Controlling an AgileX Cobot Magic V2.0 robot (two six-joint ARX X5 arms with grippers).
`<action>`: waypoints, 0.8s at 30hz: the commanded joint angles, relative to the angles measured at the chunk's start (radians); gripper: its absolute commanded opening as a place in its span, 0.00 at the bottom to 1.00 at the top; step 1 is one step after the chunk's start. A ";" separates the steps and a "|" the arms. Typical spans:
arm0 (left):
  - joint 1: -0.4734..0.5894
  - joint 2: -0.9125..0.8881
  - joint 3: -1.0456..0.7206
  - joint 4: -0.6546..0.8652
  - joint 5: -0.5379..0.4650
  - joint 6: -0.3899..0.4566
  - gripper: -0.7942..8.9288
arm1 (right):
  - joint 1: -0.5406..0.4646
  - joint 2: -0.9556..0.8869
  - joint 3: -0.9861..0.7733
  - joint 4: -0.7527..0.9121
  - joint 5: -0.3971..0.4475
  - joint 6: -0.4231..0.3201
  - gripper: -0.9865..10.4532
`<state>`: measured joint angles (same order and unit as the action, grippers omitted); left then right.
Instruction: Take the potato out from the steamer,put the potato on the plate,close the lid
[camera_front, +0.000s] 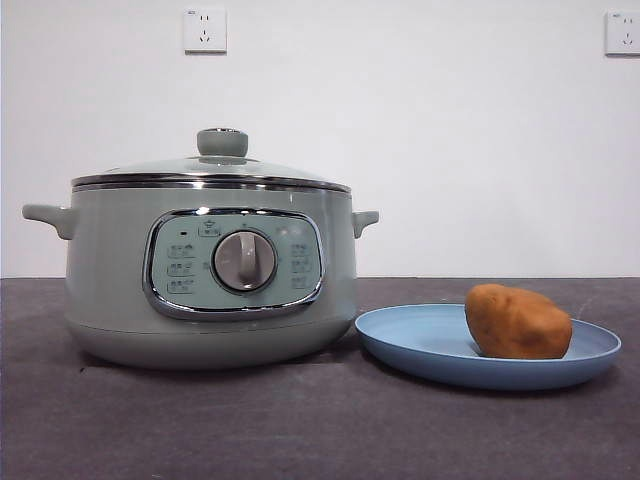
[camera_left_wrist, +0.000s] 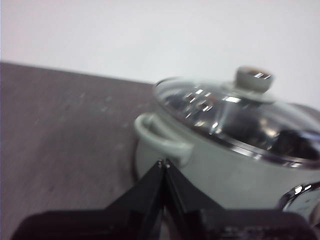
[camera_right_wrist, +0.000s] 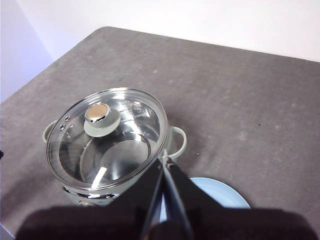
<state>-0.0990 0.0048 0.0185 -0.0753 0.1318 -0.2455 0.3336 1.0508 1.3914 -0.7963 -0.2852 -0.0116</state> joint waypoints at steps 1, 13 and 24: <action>0.003 -0.003 -0.007 -0.051 -0.030 -0.024 0.08 | 0.001 -0.001 0.003 0.002 0.003 0.003 0.09; 0.003 -0.001 -0.006 -0.127 -0.052 -0.021 0.08 | 0.001 -0.001 0.003 0.002 0.003 0.003 0.09; 0.003 -0.001 -0.006 -0.127 -0.052 -0.021 0.08 | 0.001 -0.001 0.003 0.002 0.003 0.003 0.09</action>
<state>-0.0990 0.0048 0.0189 -0.1883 0.0811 -0.2634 0.3336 1.0508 1.3914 -0.7967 -0.2848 -0.0116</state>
